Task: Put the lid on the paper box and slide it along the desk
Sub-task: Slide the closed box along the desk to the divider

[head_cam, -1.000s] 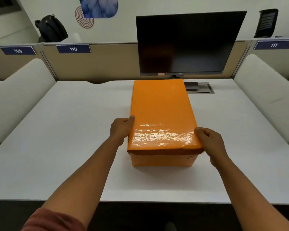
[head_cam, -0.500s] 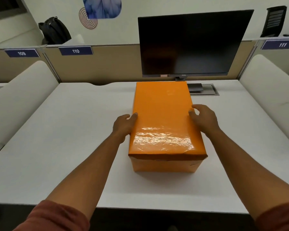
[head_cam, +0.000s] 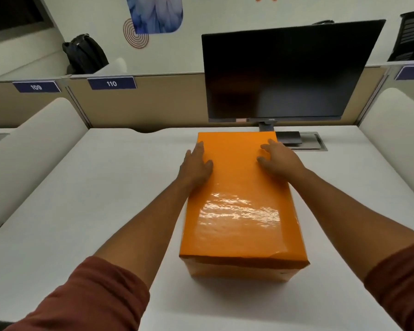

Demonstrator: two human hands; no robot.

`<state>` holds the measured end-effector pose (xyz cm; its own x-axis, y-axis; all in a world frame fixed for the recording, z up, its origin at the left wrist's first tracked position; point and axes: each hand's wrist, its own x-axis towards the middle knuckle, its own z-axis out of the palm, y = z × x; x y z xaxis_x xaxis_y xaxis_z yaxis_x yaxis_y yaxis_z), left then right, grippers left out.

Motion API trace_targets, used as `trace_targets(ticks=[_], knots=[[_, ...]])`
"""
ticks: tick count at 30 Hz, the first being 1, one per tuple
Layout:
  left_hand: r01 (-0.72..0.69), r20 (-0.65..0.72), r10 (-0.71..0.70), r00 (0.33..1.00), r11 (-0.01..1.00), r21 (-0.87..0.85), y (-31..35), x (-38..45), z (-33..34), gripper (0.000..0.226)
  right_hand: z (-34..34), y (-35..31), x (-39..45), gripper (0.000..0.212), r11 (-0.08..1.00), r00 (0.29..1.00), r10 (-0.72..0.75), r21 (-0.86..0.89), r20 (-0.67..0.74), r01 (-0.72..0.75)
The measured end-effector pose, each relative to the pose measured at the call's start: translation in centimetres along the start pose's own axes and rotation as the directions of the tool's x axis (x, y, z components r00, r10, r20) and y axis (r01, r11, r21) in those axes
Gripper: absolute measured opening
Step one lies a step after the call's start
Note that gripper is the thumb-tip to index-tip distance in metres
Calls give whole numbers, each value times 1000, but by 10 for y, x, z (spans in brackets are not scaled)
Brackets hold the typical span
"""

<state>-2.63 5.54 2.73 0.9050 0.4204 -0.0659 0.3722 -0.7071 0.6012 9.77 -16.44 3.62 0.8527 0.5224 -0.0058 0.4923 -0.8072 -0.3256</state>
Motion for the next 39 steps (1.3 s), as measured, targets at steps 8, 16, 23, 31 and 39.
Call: trace_targets(ticks=[8,16,23,31,39], knots=[[25,62,-37,997,982,185,-5,21,3,74,14,10,18,56,993,999,-22,-115,42,27],[34,141,-36,989,999,19,-19,7,9,77,23,17,15,62,997,995,-29,-69,97,36],[155,-59,-186,981,926,-343,-36,-25,13,52,13,19,-35,58,830,980,196,536,-21,-154],[241,-12,-284,959,836,-493,-45,-33,4,37,29,34,-93,55,645,951,259,702,169,-301],[214,-29,-247,969,887,-410,-36,-50,13,51,36,32,-107,59,554,943,248,766,223,-326]])
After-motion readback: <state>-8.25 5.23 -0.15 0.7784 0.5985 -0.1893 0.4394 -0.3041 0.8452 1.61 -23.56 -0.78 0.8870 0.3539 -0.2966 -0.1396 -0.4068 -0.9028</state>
